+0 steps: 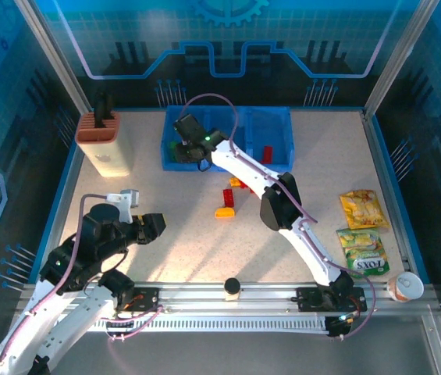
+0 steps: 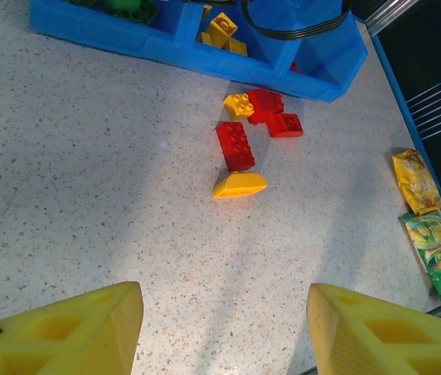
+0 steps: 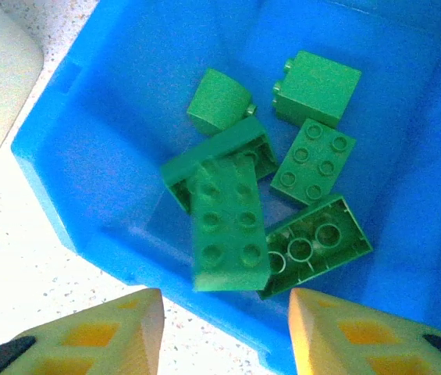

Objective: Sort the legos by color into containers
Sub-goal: Place the lego in the container.

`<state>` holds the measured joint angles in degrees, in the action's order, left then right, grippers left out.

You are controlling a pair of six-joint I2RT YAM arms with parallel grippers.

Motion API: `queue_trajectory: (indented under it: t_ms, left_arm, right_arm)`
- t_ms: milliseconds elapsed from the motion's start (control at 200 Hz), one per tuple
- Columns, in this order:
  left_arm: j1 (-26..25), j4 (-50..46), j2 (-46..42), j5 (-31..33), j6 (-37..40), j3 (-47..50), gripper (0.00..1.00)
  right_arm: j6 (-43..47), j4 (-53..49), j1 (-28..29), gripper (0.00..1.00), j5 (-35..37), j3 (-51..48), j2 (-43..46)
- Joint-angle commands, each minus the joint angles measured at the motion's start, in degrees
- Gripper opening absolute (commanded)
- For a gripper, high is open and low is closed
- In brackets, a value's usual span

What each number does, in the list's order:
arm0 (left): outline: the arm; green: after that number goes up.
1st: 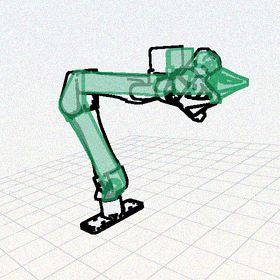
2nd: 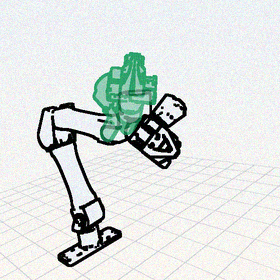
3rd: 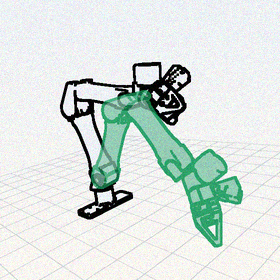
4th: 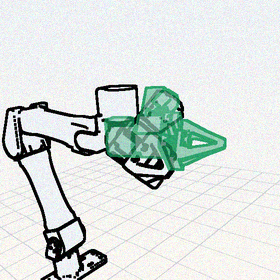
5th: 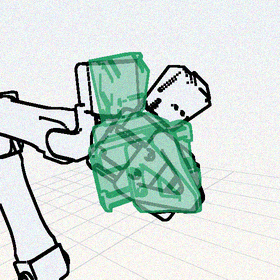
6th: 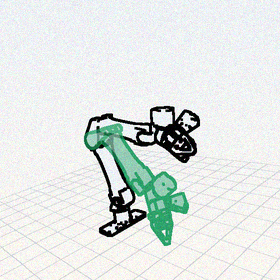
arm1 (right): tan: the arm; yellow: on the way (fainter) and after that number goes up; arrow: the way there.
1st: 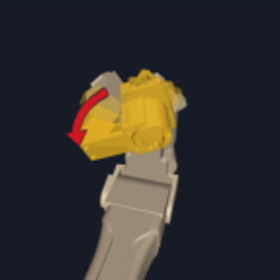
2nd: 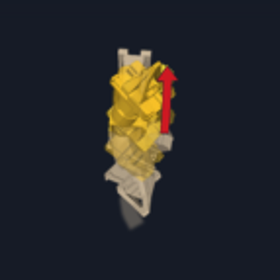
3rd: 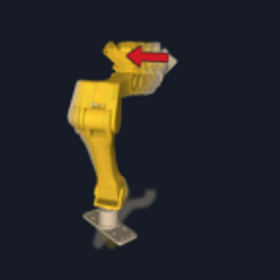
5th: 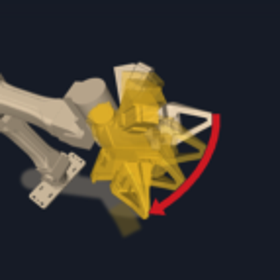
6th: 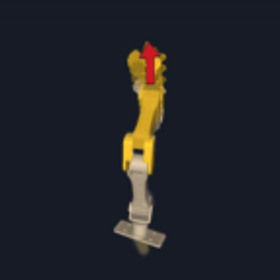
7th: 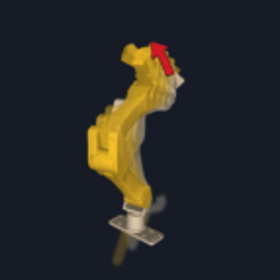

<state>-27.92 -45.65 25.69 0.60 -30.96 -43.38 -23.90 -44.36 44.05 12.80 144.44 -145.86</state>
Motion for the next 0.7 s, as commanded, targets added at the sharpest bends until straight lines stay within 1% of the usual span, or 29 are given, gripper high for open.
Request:
queue_trajectory:
  t_ms: [0,155,255,345,425,535,615,695]
  left_arm:
    - [-0.33,0.20,-0.56,-0.18,0.90,0.81,0.59]
    - [-0.30,0.03,-0.56,0.08,0.81,0.77,0.58]
    - [-0.46,0.09,-0.01,0.24,0.79,0.84,0.58]
    - [-0.47,0.12,1.70,0.04,0.96,0.78,0.59]
    - [-0.49,0.59,4.36,-1.07,1.42,0.68,0.60]
    - [-0.89,2.09,9.87,-3.31,1.78,0.76,0.61]
    - [-1.89,4.02,13.50,-3.94,1.16,1.29,0.61]
    - [-3.27,6.76,16.45,-3.77,0.36,2.04,0.62]
  right_arm:
    - [-0.79,2.24,-0.68,0.50,-1.06,1.36,-0.75]
    - [-1.71,2.28,-0.20,0.53,-2.45,0.04,1.72]
    - [-0.53,4.51,1.03,0.54,-2.22,-5.13,6.92]
    - [0.34,6.27,1.80,0.58,-2.08,-10.87,13.21]
    - [0.70,9.10,2.09,0.63,-1.88,-18.38,20.61]
    - [0.54,14.90,1.82,0.69,-1.61,-31.49,31.01]
    - [-0.20,18.51,1.50,0.72,-1.22,-41.11,38.76]
    - [-1.88,19.95,1.06,0.75,-1.20,-49.76,45.92]
